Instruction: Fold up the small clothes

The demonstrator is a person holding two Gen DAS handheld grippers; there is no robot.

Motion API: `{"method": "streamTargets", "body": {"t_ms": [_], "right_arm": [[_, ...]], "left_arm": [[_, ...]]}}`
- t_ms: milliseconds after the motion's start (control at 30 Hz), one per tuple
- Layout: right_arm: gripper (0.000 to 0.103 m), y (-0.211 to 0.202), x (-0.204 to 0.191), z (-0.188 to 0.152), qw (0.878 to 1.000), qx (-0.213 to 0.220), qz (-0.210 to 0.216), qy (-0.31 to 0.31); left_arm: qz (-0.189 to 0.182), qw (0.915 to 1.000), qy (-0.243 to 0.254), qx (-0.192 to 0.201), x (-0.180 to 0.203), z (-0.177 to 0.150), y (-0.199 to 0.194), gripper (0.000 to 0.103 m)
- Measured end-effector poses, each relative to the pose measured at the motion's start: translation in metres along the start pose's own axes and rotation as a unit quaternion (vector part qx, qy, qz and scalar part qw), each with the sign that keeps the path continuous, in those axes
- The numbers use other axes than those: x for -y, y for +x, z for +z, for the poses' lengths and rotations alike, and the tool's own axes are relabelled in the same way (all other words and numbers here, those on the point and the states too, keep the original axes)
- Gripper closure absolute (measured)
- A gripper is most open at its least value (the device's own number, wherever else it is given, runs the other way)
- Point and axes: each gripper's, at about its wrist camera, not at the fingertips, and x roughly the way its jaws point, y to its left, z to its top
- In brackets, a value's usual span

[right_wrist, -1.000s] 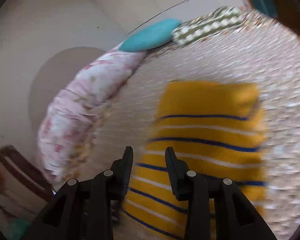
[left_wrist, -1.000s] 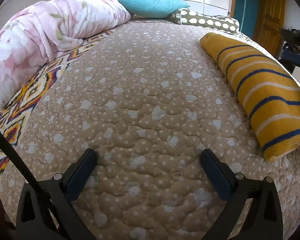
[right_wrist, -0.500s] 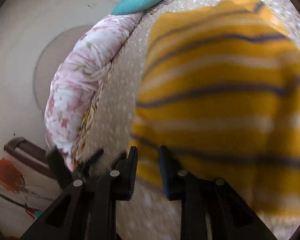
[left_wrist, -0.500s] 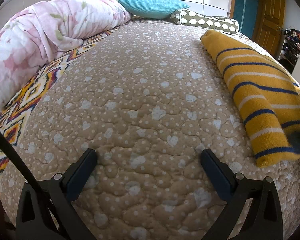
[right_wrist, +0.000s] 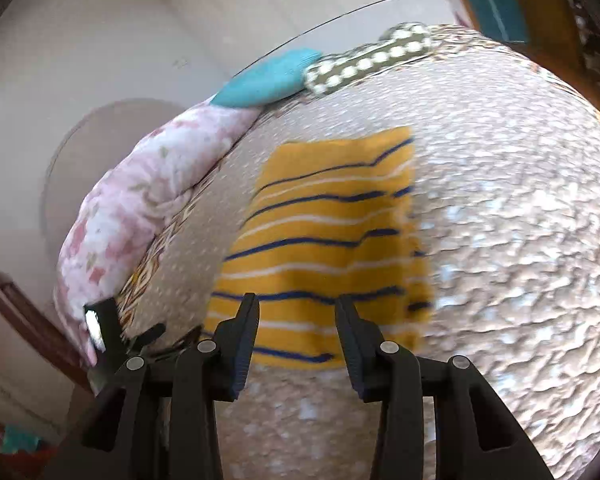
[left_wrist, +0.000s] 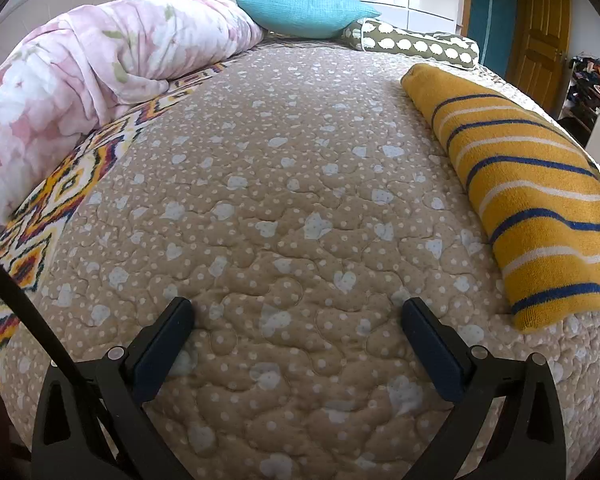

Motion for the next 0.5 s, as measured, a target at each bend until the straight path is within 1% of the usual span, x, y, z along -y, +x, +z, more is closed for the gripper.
{"method": "streamTargets", "body": {"t_ms": [100, 167, 300, 367, 500], "right_arm": [[0.06, 0.011, 0.012, -0.01, 1.0, -0.015, -0.016, 0.012], [0.06, 0.02, 0.015, -0.019, 0.999, -0.021, -0.044, 0.016], [0.06, 0.01, 0.018, -0.029, 0.998, -0.013, -0.052, 0.032], [0.056, 0.003, 0.02, -0.036, 0.997, -0.015, -0.061, 0.042], [0.055, -0.012, 0.019, -0.053, 0.996, -0.02, -0.078, 0.047]], "left_arm": [[0.0, 1.0, 0.0, 0.0, 0.0, 0.0, 0.0, 0.0], [0.0, 1.0, 0.0, 0.0, 0.0, 0.0, 0.0, 0.0], [0.0, 1.0, 0.001, 0.0, 0.0, 0.0, 0.0, 0.0], [0.0, 1.0, 0.0, 0.0, 0.0, -0.001, 0.001, 0.0], [-0.002, 1.0, -0.001, 0.002, 0.0, 0.0, -0.001, 0.0]]}}
